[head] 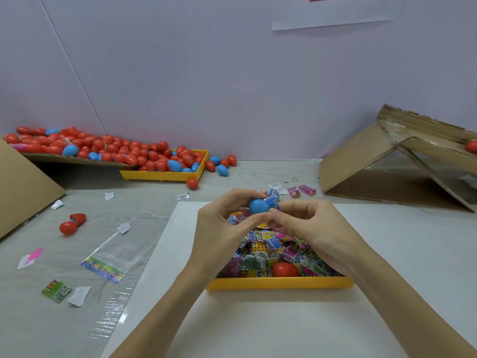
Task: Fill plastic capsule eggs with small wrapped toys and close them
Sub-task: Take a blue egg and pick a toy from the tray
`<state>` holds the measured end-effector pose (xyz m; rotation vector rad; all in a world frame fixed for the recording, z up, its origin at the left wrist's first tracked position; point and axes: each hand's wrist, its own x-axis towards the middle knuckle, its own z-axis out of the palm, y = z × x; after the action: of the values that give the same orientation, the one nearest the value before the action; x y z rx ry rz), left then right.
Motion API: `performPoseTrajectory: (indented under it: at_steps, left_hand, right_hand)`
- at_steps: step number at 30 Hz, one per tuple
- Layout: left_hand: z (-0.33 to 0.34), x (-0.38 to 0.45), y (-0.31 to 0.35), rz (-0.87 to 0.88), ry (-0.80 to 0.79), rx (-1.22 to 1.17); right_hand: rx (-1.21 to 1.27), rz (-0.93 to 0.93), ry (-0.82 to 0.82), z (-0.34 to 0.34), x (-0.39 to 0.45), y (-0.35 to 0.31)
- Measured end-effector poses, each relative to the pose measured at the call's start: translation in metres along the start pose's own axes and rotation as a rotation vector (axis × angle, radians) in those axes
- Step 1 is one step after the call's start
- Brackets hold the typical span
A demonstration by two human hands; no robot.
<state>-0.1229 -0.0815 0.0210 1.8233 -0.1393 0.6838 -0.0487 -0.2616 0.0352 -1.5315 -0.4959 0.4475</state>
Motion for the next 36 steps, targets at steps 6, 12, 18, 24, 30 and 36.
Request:
performPoseTrajectory:
  at_steps: [6,12,18,24,30,36]
  left_hand:
    - [0.001,0.001,-0.001,0.019,0.029,-0.049]
    - [-0.001,0.0,0.001,0.069,0.029,-0.008]
    - [-0.006,0.002,0.002,0.203,-0.047,0.181]
    - [0.0,0.0,0.004,0.284,-0.029,0.259]
    - [0.002,0.0,-0.002,0.398,-0.037,0.422]
    - [-0.003,0.0,-0.012,0.469,-0.054,0.526]
  right_hand:
    - [0.267,0.115,-0.062,0.007,-0.002,-0.002]
    - [0.565,0.312,-0.24,0.011,-0.004,-0.005]
    - [0.472,0.322,-0.261,0.0,-0.004,-0.014]
    - [0.441,0.286,-0.228,0.0,-0.002,-0.01]
    - [0.474,0.314,-0.188,0.001,0.0,-0.008]
    - [0.577,0.399,-0.227,0.008,-0.001,-0.005]
